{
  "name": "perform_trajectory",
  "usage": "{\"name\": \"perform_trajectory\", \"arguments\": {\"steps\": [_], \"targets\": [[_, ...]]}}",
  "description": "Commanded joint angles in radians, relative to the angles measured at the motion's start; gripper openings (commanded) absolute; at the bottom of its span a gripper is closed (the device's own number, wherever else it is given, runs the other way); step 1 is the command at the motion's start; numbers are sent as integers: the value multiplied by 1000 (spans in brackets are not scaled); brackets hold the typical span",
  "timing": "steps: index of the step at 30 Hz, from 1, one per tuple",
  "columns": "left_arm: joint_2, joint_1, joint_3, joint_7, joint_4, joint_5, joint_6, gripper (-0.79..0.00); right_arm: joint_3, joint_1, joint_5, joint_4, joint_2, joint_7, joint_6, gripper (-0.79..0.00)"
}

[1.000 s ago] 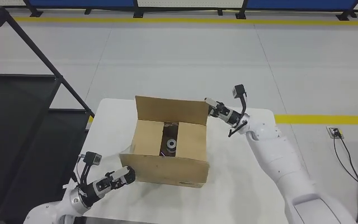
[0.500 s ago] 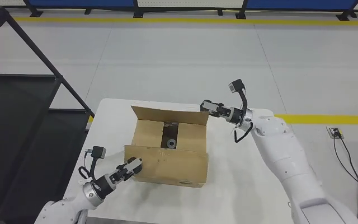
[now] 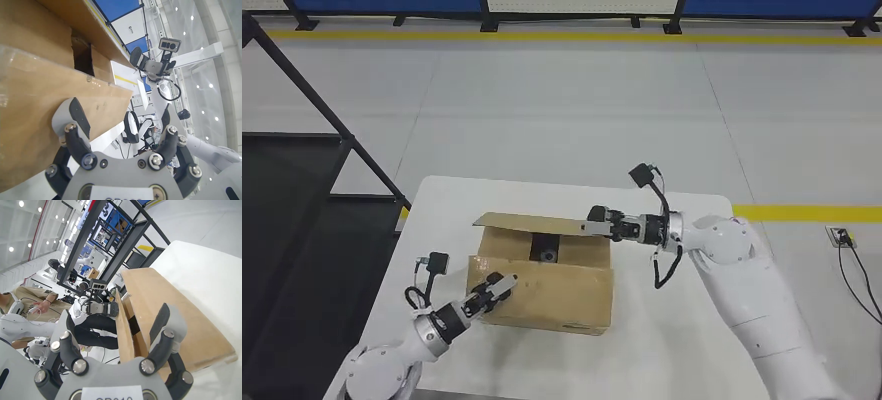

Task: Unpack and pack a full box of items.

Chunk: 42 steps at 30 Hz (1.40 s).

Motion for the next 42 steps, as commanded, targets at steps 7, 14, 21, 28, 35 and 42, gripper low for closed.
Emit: {"name": "perform_trajectory", "arguments": {"steps": [7, 14, 21, 28, 35, 42], "targets": [[-10, -58, 62, 66, 39, 49, 33, 0, -12, -42, 17, -57, 8, 10, 100, 0], [-19, -81, 101, 130, 54, 92, 45, 0, -46, -48, 35, -39, 5, 8, 135, 0], [-22, -83, 107, 149, 58, 97, 46, 0, -55, -79, 83, -25, 7, 27, 146, 0], [-23, -85, 92, 163, 56, 95, 51, 0, -44, -107, 118, -9, 14, 33, 136, 0], [-19, -58, 17, 213, 35, 75, 54, 0, -55, -108, 137, 22, 14, 28, 170, 0], [-12, 11, -113, 285, 18, 31, 63, 0, -69, -106, 137, 45, 13, 11, 175, 0]]}}
